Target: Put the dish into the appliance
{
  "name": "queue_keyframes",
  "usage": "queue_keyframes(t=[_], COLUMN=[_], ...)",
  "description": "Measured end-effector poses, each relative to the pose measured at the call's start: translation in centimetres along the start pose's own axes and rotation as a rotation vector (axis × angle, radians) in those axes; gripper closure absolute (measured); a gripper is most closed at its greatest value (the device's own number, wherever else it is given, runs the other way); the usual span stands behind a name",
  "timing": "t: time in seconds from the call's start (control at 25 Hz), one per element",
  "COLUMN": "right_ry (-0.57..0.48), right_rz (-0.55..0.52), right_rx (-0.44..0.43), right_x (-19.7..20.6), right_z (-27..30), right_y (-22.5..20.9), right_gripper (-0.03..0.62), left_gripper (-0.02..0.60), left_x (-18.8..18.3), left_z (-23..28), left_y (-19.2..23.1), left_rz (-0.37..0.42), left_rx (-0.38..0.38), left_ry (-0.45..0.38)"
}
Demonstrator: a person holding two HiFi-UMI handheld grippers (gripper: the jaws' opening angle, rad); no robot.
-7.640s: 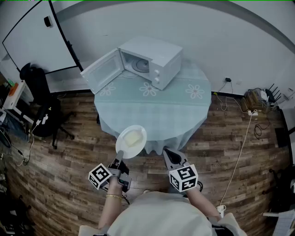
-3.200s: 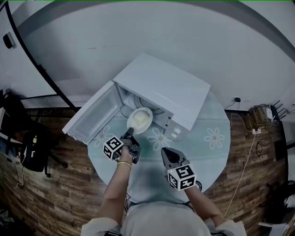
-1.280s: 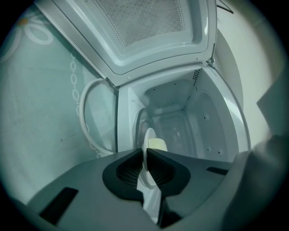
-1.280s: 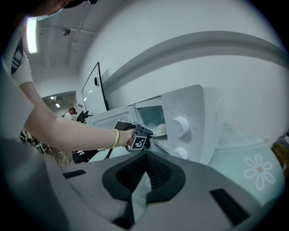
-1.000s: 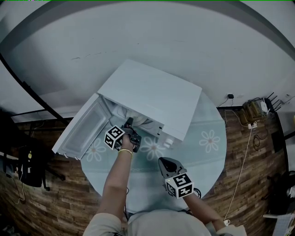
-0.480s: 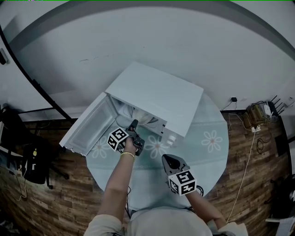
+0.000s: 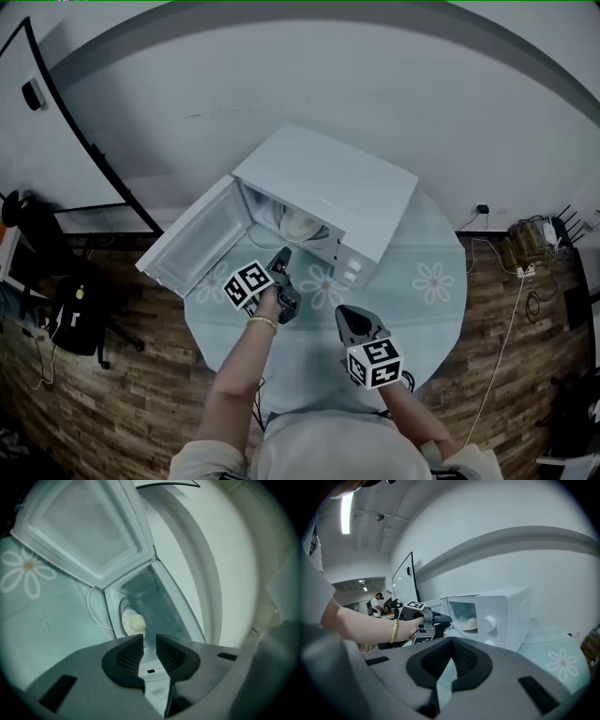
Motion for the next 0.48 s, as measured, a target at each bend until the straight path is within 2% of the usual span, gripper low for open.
queue_keyframes(t=[0.12, 0.2, 0.28, 0.48], right_ry=[-0.008, -0.01, -0.011, -0.009], right_rz=[-0.004, -0.008, -0.012, -0.007], right_rx=[-0.007, -0.013, -0.021, -0.044], right_x=[0.1, 0.2, 0.3, 0.9], right_z=[-0.7, -1.1, -1.6, -2.5], right_y=[0.4, 0.7, 1.0, 1.6], right_gripper=[0.589, 0.589, 0.589, 0.589], left_gripper=[0.545, 0.563, 0.571, 0.572], left_x=[0.6, 1.1, 1.7, 4.0], left_z=[-2.3, -3.7, -5.2, -9.0], left_y=[-1.1, -1.7, -2.3, -3.8], left_rz=[0.063, 0.082, 0.114, 0.259], left_rx=[-0.006, -0.003, -0.001, -0.008], left_ry=[-0.017, -0.019, -0.018, 0.016])
Point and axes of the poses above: the fingertips, and each gripper's own axes: z forward along the fingers, y to its left, x out of its underside, the point moved 7 cm from there along -z, backward along the fingers, and after that the axes turned 2 degrees about y, right-handed, at the moved point
